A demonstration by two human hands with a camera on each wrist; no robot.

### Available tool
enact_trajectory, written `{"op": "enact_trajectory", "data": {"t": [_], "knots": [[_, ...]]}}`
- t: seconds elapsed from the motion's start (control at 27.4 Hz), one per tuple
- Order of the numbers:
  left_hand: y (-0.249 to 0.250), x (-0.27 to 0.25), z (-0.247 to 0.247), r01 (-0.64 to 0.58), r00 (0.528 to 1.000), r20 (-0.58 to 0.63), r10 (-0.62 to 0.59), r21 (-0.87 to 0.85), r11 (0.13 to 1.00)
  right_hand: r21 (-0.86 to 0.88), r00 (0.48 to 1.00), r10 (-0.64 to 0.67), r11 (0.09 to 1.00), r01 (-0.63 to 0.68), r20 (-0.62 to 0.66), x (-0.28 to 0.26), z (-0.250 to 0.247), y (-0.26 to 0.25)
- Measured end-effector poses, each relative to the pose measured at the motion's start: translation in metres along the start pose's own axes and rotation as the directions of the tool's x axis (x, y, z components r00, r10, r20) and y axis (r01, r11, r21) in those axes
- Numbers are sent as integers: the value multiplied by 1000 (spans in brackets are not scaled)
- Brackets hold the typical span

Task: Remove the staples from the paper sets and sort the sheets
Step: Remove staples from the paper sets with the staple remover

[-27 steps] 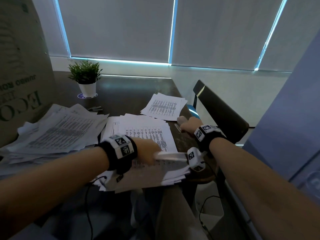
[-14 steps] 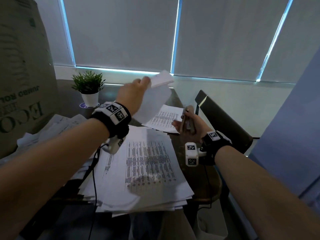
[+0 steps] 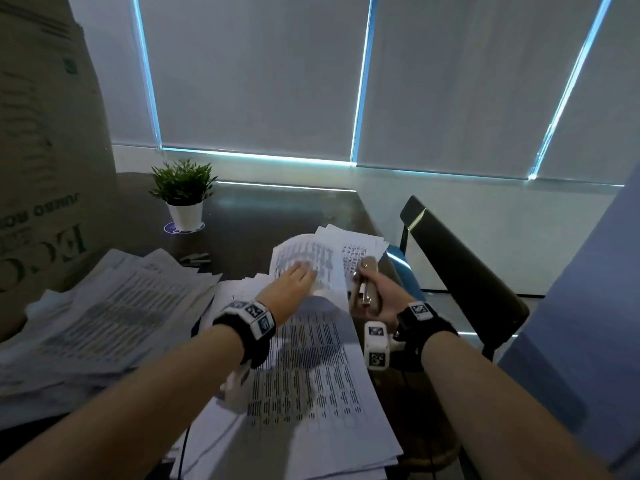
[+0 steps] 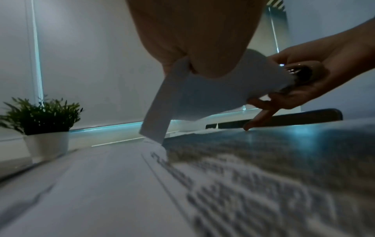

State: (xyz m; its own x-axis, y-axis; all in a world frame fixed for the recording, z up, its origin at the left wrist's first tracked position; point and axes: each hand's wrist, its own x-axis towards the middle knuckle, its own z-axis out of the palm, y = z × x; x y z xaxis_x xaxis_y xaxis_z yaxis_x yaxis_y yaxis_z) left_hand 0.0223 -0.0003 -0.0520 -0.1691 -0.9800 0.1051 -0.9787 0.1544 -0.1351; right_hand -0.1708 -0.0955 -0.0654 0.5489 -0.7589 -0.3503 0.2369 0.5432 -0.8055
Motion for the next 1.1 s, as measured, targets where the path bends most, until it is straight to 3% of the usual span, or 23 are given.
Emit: {"op": "enact_trajectory", "data": {"t": [0.11, 0.18, 0.26, 0.37, 0.44, 0.51, 0.58, 0.69, 0.84, 0.91, 0.99, 1.1], "knots": [[1, 5, 14, 17, 1000, 23, -18, 20, 1000, -128, 993, 113, 986, -108, 25, 16, -4, 14], [0, 11, 21, -33, 997, 71, 39, -88, 996, -370, 996, 92, 925, -86, -2, 31, -1, 14], [-4, 16, 26, -30, 987, 148, 66, -230, 973, -600, 995, -84, 799, 39, -47, 44, 3, 6], [-14, 16, 25, 182, 969, 218, -118, -299, 937, -763, 949, -309, 628, 153, -64, 59, 3, -13], [-30, 14, 26, 374, 898, 317, -305, -185, 909, -802, 931, -356, 579, 149, -84, 69, -3, -26], [-48, 11, 28, 484, 787, 473, -397, -73, 872, -829, 916, -380, 548, 113, -126, 80, -12, -36], [-65, 15, 35, 478, 724, 572, -386, -12, 878, -842, 906, -390, 534, 76, -165, 87, -18, -45], [-97, 37, 79, 567, 682, 564, -465, -7, 823, -858, 902, -380, 513, 21, -206, 91, -20, -54], [-71, 6, 31, 674, 685, 490, -540, -145, 724, -829, 901, -375, 558, 29, -220, 99, -17, -60], [-67, -1, 31, 733, 659, 515, -549, -273, 624, -818, 868, -442, 569, 78, -225, 101, -14, -57], [-64, -5, 30, 736, 663, 503, -555, -297, 609, -815, 846, -487, 567, 119, -215, 100, -10, -52], [-65, -5, 29, 726, 665, 523, -533, -286, 625, -773, 921, -307, 634, 9, -241, 90, -3, -40]]}}
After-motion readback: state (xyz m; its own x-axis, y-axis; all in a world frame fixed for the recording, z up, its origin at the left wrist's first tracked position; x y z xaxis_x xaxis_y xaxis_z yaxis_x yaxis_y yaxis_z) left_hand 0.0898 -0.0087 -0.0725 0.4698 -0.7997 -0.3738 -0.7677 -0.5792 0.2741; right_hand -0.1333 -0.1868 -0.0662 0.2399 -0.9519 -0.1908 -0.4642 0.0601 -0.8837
